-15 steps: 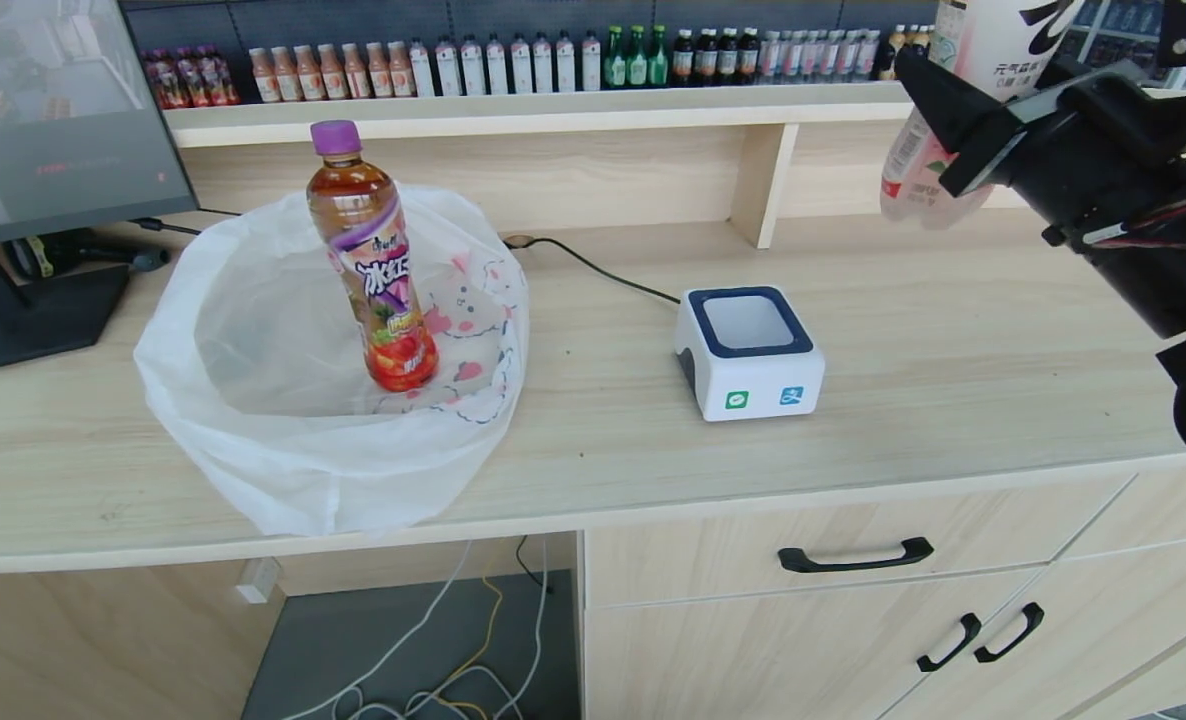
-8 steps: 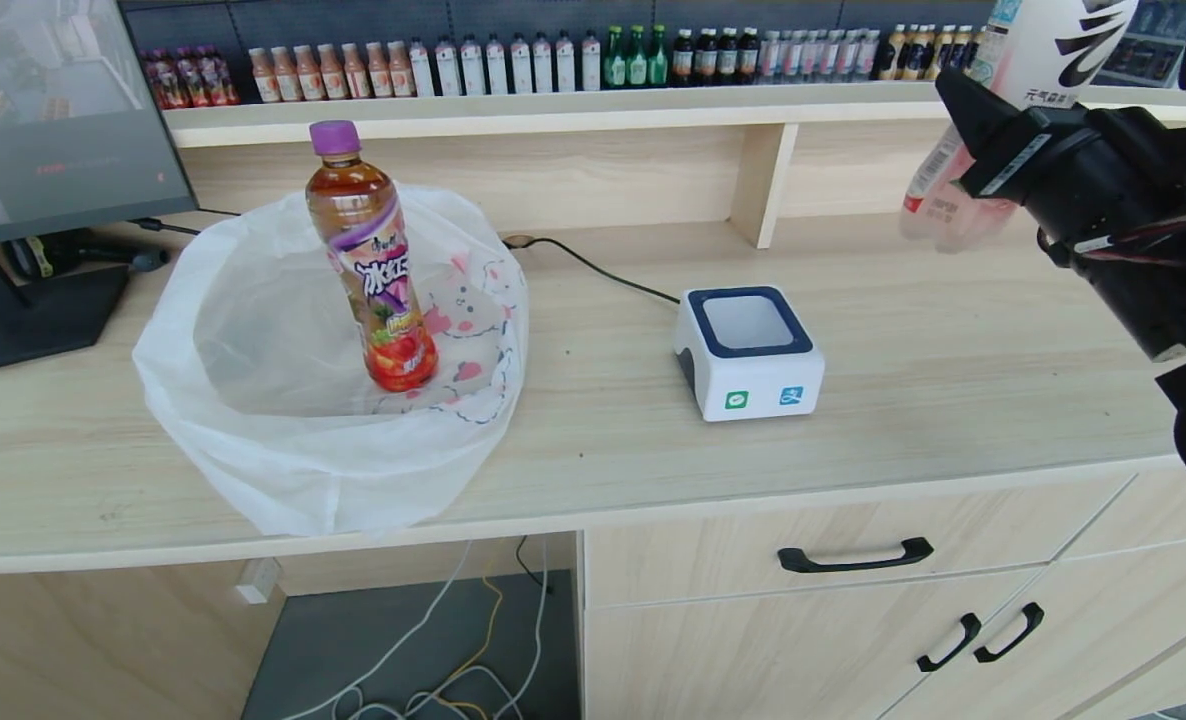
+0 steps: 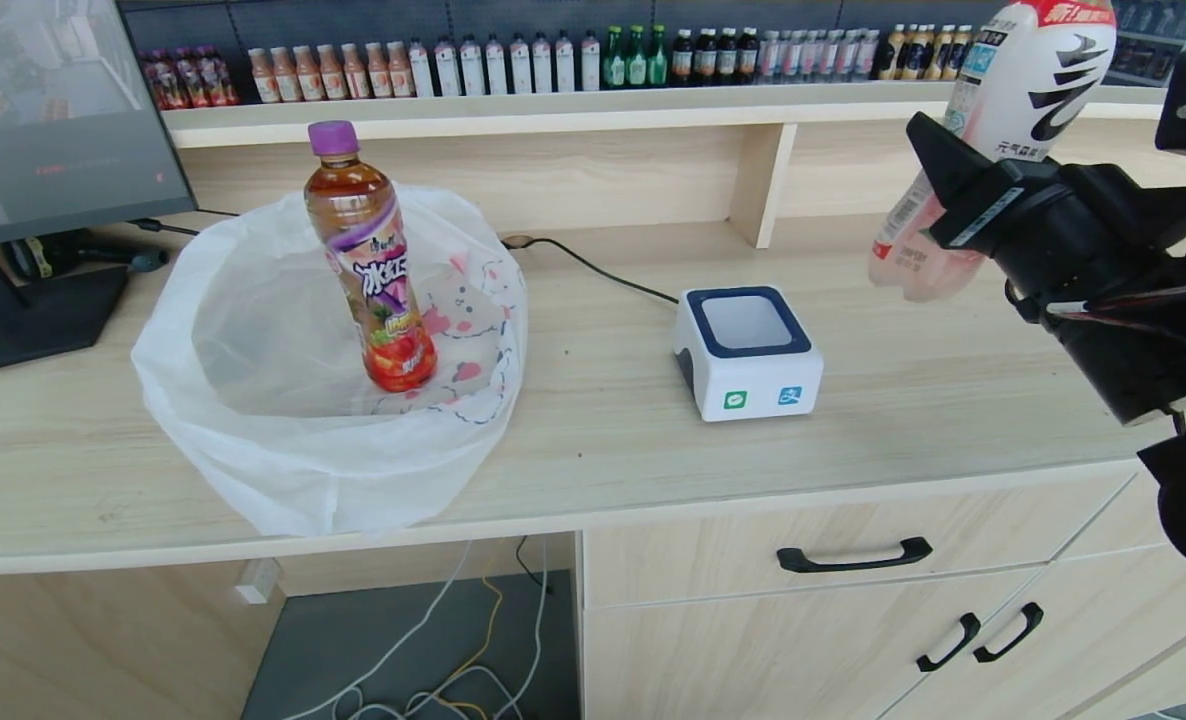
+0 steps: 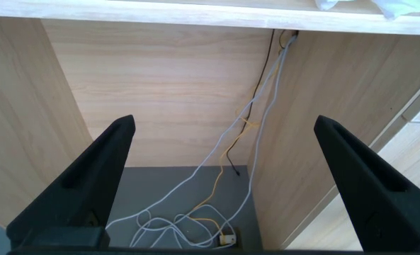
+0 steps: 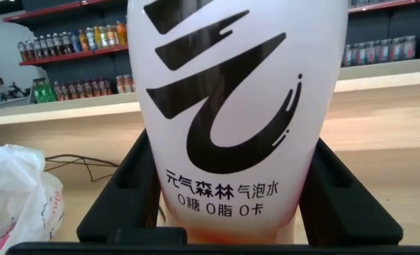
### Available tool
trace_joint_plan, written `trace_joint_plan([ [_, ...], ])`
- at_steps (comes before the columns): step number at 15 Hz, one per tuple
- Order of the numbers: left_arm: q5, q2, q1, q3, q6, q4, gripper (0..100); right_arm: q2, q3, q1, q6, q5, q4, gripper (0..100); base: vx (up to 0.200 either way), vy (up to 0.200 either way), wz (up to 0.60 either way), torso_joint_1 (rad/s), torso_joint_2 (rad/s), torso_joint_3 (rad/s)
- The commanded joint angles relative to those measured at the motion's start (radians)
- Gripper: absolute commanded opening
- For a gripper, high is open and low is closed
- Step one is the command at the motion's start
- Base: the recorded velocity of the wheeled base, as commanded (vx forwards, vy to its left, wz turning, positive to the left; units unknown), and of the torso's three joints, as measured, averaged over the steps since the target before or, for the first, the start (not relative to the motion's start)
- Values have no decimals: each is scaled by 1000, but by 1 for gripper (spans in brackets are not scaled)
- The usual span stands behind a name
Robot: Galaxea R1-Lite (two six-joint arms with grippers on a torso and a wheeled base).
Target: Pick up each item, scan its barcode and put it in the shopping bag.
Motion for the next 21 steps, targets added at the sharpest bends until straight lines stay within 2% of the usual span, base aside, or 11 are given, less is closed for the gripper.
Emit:
trace_joint_plan([
  [1, 0, 0, -1, 0, 0, 0, 100, -22, 82, 37, -2, 17, -5, 0, 0, 200, 0, -2, 2, 2],
  [4, 0, 0, -1, 0, 0, 0, 100, -34, 108, 112, -48, 29, -15, 0, 0, 200, 0, -1, -1, 2],
  [7, 0, 0, -1, 0, 0, 0, 100, 3, 114, 111, -51, 34, -84, 0, 0, 200, 0, 7, 4, 5],
  [10, 0, 0, -1, 0, 2, 0, 100, 23, 76, 112, -57, 34, -87, 0, 0, 200, 0, 1, 2, 4],
  [20, 0, 0, -1, 0, 2, 0, 100, 53, 77, 115, -62, 43, -107, 0, 0, 200, 0, 1, 3, 4],
  [21, 0, 0, -1, 0, 2, 0, 100, 50, 77, 115, -62, 43, -107, 0, 0, 0, 0, 0, 0, 0],
])
